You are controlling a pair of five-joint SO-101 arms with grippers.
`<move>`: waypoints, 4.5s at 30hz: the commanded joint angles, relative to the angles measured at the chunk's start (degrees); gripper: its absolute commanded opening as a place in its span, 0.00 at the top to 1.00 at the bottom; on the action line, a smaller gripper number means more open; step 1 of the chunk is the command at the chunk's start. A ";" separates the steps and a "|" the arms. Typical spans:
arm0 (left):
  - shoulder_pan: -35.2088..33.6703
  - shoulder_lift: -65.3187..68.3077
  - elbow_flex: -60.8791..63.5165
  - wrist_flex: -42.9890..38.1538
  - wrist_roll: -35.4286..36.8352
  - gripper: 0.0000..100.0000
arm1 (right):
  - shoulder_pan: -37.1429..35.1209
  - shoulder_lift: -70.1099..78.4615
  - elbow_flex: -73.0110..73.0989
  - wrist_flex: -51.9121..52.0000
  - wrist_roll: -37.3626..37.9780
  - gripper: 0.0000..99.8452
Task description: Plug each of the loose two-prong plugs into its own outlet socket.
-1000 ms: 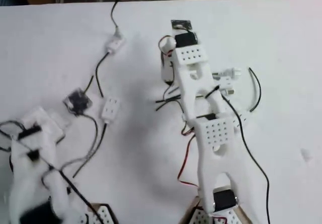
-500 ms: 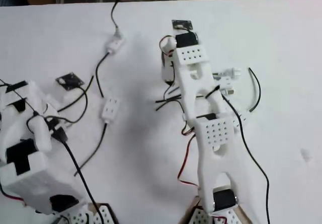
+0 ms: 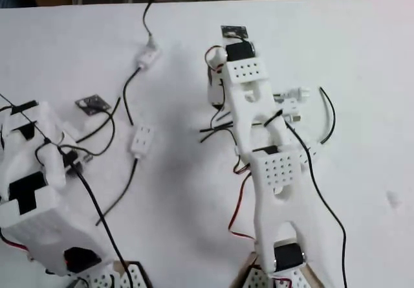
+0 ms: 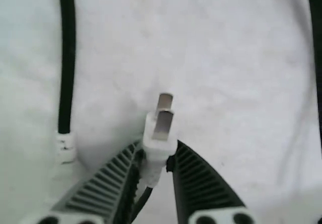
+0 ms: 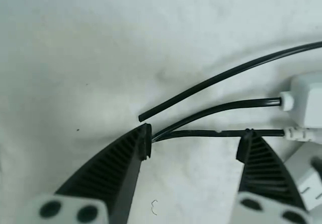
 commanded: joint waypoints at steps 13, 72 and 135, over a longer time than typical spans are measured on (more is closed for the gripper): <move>2.42 -31.60 10.99 1.93 9.67 0.98 | 2.68 -3.12 -0.44 0.40 0.62 0.72; 56.57 -121.54 66.11 -66.11 88.97 0.98 | -34.77 -59.30 0.09 0.40 30.33 0.97; 56.13 -121.63 66.46 -65.67 89.05 0.98 | -9.98 -69.49 41.76 -27.91 61.98 0.98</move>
